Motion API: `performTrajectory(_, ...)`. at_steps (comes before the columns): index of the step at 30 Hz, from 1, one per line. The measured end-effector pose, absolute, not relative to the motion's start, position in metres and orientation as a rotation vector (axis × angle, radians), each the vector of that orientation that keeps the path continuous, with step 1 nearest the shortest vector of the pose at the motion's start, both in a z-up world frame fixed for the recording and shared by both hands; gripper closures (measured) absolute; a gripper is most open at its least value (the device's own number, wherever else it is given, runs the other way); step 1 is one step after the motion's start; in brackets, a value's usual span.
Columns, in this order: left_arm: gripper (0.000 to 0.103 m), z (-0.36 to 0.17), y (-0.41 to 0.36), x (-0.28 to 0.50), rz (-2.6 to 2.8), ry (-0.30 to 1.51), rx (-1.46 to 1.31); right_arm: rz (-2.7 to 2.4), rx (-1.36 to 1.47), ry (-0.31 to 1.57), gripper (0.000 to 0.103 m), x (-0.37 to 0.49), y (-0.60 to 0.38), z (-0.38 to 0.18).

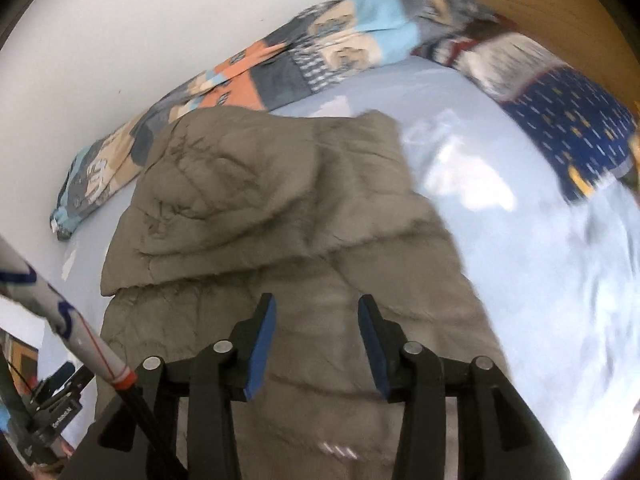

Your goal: Fold large clothes

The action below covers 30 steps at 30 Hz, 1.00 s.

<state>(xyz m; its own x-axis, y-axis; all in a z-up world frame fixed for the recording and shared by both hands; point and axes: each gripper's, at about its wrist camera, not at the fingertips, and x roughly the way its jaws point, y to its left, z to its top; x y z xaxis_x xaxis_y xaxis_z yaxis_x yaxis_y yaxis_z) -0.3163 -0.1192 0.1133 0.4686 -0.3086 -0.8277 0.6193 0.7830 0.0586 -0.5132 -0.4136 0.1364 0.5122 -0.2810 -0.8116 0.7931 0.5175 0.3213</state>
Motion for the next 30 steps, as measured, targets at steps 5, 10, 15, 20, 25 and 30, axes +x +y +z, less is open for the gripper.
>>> performTrajectory(5, 0.041, 0.087, -0.072, -0.329, -0.559, 1.004, 0.328, -0.73, 0.887, 0.795, 0.055, -0.585, -0.385, 0.111)
performTrajectory(10, 0.038, 0.051, -0.063, -0.336, -0.534, 1.046, 0.426, -0.715, 0.898, 0.898, 0.055, -0.618, -0.348, 0.076)
performTrajectory(15, 0.037, 0.057, -0.047, -0.34, -0.557, 1.039, 0.385, -0.719, 0.835, 0.917, 0.055, -0.636, -0.329, 0.075)
performTrajectory(20, 0.037, 0.075, -0.005, -0.35, -0.572, 1.035, 0.273, -0.746, 0.893, 0.816, 0.051, -0.671, -0.324, 0.089)
performTrajectory(25, 0.035, 0.075, 0.048, -0.337, -0.501, 1.078, 0.148, -0.817, 0.966, 0.734, 0.047, -0.712, -0.322, 0.092)
performTrajectory(30, 0.035, 0.059, 0.064, -0.314, -0.502, 1.184, -0.04, -0.923, 1.079, 0.663, 0.037, -0.751, -0.331, 0.085)
